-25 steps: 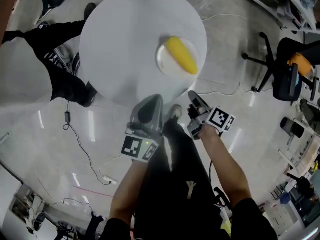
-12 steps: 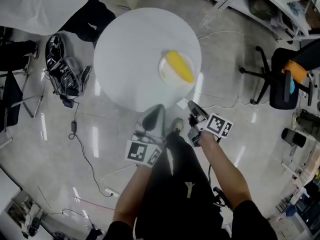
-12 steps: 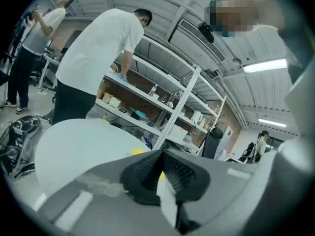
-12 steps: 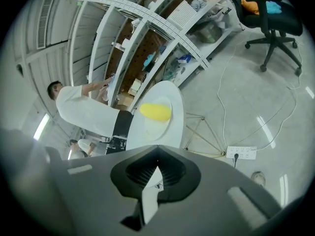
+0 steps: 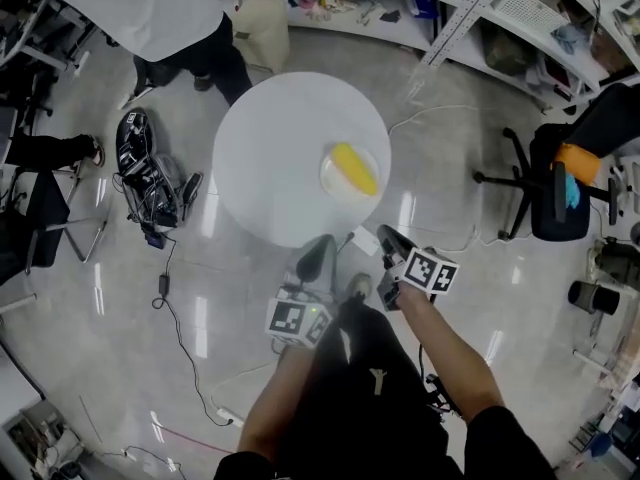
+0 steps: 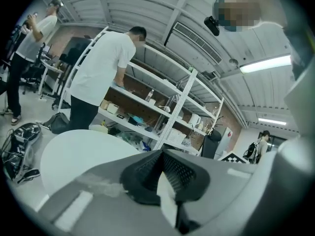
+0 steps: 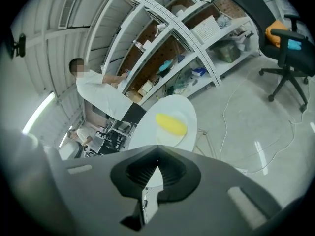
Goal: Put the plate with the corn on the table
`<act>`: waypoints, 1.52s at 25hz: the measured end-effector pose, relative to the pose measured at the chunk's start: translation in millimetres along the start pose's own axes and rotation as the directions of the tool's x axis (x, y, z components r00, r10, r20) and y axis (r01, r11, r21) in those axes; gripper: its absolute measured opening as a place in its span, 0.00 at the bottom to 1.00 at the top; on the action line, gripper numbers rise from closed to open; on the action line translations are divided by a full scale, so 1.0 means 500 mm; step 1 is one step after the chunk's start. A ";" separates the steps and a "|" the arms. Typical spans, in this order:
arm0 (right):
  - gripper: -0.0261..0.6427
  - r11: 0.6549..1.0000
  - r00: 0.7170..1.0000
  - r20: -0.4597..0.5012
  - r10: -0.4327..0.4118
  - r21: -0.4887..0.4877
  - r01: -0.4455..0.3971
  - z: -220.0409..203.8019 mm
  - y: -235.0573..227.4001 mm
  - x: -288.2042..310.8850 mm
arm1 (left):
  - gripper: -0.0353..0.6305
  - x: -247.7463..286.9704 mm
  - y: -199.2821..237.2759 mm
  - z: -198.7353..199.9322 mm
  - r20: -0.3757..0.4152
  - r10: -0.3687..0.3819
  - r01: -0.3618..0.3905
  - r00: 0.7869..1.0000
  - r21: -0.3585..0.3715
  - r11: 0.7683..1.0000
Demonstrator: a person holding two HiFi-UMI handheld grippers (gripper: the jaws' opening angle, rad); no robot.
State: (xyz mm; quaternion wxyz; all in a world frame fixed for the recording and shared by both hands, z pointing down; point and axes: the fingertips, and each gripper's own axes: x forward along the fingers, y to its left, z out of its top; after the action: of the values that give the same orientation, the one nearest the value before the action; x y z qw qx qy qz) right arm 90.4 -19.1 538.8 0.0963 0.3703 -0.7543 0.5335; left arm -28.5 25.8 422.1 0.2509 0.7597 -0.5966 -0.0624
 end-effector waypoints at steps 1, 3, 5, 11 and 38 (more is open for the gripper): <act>0.05 1.000 1.000 0.007 -0.002 -0.020 0.003 0.007 0.007 -0.008 | 0.06 -0.002 -0.008 0.004 0.003 -0.005 0.005 1.000 0.007 1.000; 0.05 0.998 1.000 0.020 -0.004 -0.063 0.006 0.021 0.023 -0.025 | 0.06 -0.007 -0.023 0.016 0.011 -0.006 0.006 1.000 0.019 1.000; 0.05 0.994 0.999 0.033 -0.003 -0.105 0.006 0.036 0.043 -0.043 | 0.06 -0.013 -0.037 0.033 0.020 0.001 -0.001 1.000 0.029 1.000; 0.05 0.970 0.996 0.085 0.025 -0.243 -0.004 0.083 0.105 -0.099 | 0.06 -0.026 -0.077 0.067 0.042 0.019 -0.022 0.999 0.071 0.997; 0.05 0.848 0.935 0.306 0.177 -0.530 0.013 0.126 0.297 -0.287 | 0.06 -0.119 -0.196 0.161 0.147 0.047 -0.072 0.988 0.168 0.983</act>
State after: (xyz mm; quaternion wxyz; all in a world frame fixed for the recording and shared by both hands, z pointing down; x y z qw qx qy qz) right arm 109.4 14.1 326.5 0.0370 0.3843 -0.8911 0.2386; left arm 8.8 73.1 295.7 0.1426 0.7540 -0.6387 -0.0569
